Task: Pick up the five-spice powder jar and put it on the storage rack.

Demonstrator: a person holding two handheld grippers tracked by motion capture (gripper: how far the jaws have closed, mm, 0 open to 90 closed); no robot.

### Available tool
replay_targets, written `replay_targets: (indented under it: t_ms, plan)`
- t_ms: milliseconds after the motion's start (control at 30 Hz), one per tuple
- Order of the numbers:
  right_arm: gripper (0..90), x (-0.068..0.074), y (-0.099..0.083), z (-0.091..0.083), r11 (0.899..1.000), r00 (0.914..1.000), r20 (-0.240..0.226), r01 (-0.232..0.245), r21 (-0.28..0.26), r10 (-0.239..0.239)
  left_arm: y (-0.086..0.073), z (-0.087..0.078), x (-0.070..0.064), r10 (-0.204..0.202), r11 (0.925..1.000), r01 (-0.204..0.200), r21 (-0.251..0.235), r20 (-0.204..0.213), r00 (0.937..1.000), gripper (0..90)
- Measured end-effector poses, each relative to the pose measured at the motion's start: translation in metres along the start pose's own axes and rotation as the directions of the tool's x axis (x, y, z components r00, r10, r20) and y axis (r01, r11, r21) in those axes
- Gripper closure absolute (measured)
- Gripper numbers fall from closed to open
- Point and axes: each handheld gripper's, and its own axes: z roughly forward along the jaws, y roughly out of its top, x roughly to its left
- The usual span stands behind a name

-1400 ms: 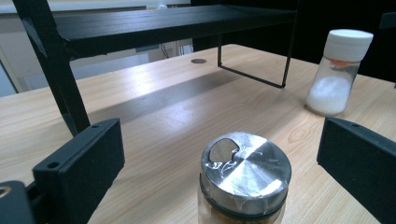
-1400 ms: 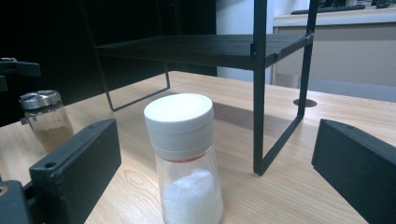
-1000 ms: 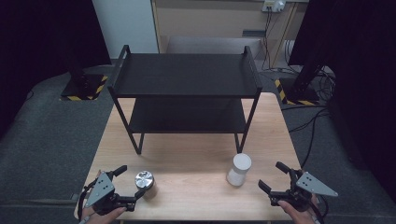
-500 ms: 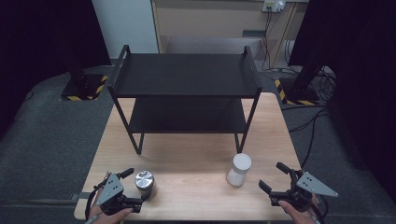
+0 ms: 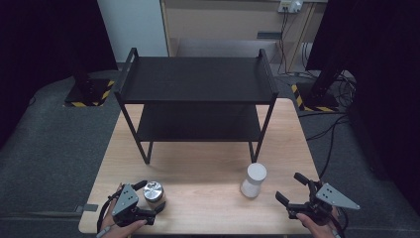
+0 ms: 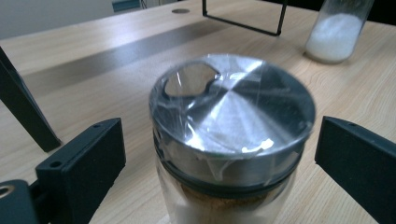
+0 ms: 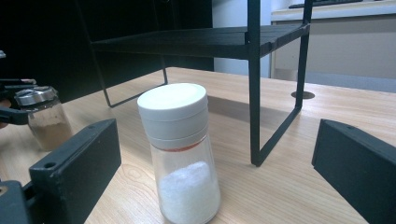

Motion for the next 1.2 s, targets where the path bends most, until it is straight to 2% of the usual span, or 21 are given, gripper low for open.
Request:
replay_targets:
  t_ms: [333,433,667,700,900,1167,1200]
  plan:
    - [1.8,-0.001,-0.001,-0.001,1.000,1.0000,0.003,-0.003,0.003,0.003,0.001,0.004,0.002,-0.006,0.9996,0.006,0.029,0.000,1.0000,5.0]
    - [1.8,-0.001,-0.001,-0.001,1.000,1.0000,0.002,-0.002,0.004,0.002,0.001,0.004,0.003,-0.005,0.9994,0.005,0.033,0.005,1.0000,9.7]
    - [1.8,-0.001,0.000,-0.002,1.000,1.0000,0.003,-0.003,0.002,0.003,-0.002,0.001,0.008,0.000,0.9998,-0.001,0.019,0.031,0.9995,28.9]
    - [1.8,-0.001,0.000,-0.002,1.000,1.0000,0.002,-0.003,0.002,0.003,-0.002,0.001,0.007,0.012,0.9998,-0.012,0.016,0.031,0.9995,29.5]
    - [1.8,-0.001,-0.001,-0.002,1.000,1.0000,0.003,-0.003,0.000,0.003,0.001,0.001,0.007,0.009,0.9996,-0.010,0.025,0.033,0.9994,29.7]
    - [2.1,-0.001,0.000,-0.002,1.000,1.0000,-0.005,-0.005,-0.004,0.005,0.014,-0.006,0.012,-0.006,1.0000,0.005,0.004,0.074,0.9973,29.8]
    - [2.1,-0.002,0.000,-0.002,1.000,1.0000,-0.007,-0.006,-0.003,0.006,0.021,-0.007,0.014,0.000,1.0000,0.000,-0.001,0.099,0.9951,29.9]
